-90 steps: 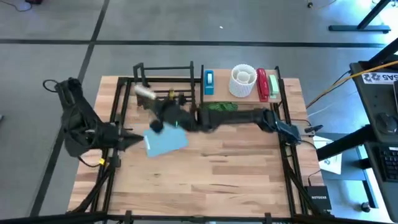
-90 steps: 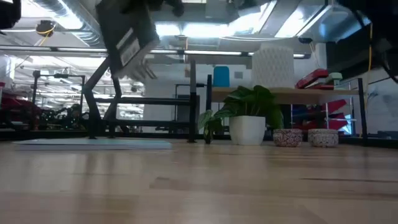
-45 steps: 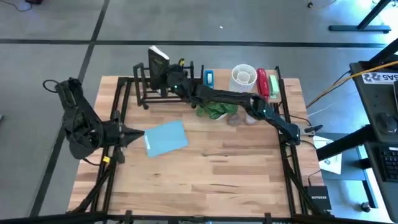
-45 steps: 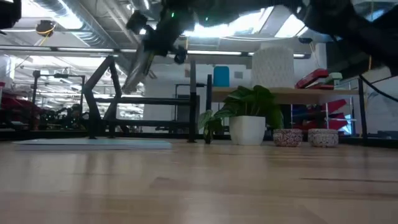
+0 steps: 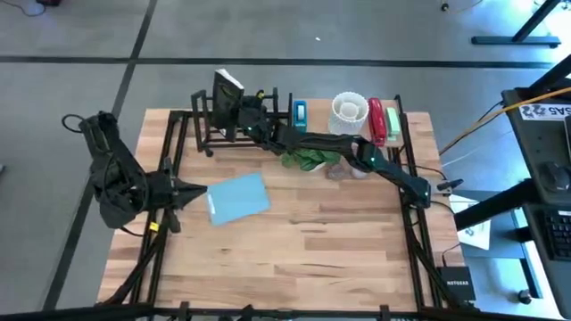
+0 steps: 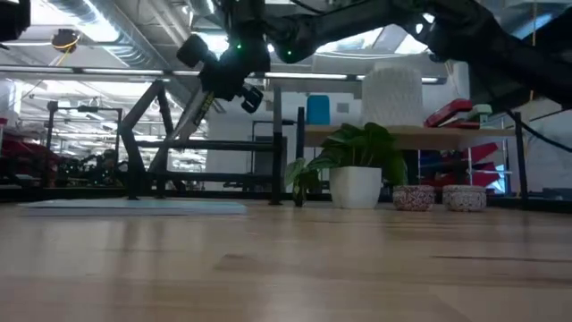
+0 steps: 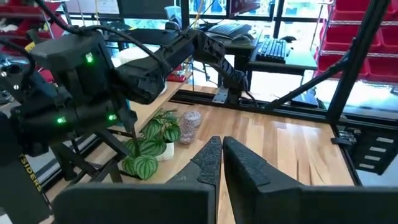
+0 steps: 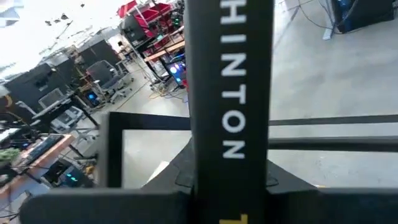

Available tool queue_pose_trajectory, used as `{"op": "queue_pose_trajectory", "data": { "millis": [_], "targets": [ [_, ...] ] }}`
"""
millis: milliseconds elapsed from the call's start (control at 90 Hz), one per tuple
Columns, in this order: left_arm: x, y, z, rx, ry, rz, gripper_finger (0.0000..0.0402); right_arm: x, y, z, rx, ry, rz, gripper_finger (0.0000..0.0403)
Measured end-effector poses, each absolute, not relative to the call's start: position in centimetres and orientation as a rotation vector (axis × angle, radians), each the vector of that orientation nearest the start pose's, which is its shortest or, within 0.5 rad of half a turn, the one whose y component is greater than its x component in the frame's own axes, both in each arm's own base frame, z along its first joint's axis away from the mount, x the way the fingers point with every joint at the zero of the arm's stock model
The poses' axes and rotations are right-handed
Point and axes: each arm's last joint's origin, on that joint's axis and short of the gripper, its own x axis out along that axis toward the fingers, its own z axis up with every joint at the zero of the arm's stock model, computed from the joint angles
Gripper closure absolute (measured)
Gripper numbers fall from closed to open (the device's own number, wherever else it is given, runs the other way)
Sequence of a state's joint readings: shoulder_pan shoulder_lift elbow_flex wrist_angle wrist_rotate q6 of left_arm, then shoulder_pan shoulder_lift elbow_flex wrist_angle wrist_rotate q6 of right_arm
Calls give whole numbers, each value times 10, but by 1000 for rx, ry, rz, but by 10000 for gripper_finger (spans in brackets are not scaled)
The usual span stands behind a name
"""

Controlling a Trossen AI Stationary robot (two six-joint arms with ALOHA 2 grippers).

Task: Stock shelves
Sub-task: Put the black book on the bookshelf

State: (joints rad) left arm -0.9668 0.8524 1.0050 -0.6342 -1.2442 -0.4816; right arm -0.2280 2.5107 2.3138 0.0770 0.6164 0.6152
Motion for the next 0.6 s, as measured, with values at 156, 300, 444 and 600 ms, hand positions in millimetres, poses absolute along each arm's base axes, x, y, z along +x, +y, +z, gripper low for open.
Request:
{"op": "queue_pose_trajectory", "data": {
  "millis": [156, 300, 444, 600],
  "targets": [
    [107, -105, 362, -12, 123, 379, 402, 559, -124, 272, 355, -60, -823, 365],
    [106, -104, 363, -9, 104, 415, 402, 543, -72, 303, 114, 195, -807, 367],
    [106, -104, 363, 21, 100, 433, 402, 508, -9, 349, -144, 369, -821, 366],
    [107, -105, 363, 42, 108, 424, 402, 470, 61, 351, -340, 634, -700, 366]
  ]
}}
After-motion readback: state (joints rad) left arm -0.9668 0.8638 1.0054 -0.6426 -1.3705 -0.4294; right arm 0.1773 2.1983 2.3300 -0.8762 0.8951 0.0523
